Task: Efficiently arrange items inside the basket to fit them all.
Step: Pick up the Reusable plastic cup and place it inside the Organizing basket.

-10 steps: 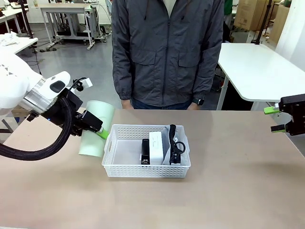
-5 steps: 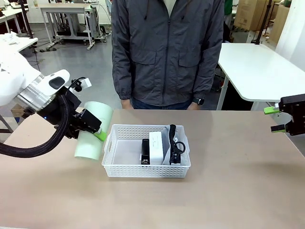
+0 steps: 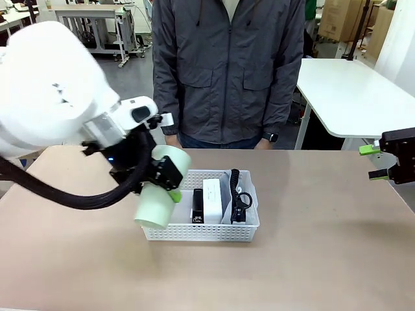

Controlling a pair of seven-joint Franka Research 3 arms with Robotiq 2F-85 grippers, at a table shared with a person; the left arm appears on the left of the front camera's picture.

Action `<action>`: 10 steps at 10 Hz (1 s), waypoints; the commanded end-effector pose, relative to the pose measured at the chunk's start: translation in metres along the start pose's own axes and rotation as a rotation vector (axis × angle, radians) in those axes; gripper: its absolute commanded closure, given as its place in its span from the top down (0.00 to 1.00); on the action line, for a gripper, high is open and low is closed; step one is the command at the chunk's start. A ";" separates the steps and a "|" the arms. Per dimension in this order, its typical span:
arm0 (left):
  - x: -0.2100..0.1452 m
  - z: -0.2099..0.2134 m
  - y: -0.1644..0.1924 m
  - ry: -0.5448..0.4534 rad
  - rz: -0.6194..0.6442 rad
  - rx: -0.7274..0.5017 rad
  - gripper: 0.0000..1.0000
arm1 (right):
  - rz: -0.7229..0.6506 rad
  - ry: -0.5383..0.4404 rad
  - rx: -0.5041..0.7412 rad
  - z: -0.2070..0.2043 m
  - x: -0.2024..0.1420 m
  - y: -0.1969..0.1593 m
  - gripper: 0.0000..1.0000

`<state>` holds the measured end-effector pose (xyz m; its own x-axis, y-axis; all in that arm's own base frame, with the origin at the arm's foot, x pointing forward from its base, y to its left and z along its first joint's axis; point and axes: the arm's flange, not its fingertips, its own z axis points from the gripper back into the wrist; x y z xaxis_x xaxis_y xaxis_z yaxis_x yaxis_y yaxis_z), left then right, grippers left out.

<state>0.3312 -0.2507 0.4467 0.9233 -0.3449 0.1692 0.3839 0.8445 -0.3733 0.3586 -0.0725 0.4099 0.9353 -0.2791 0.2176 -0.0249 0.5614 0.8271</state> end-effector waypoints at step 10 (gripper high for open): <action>0.074 -0.071 0.011 -0.024 0.201 0.246 0.84 | 0.006 0.000 0.010 0.000 -0.001 0.000 1.00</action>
<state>0.3987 -0.2937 0.3908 0.9744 -0.1831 0.1304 0.2063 0.9590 -0.1945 0.3586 -0.0725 0.4098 0.9353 -0.2791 0.2174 -0.0247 0.5614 0.8272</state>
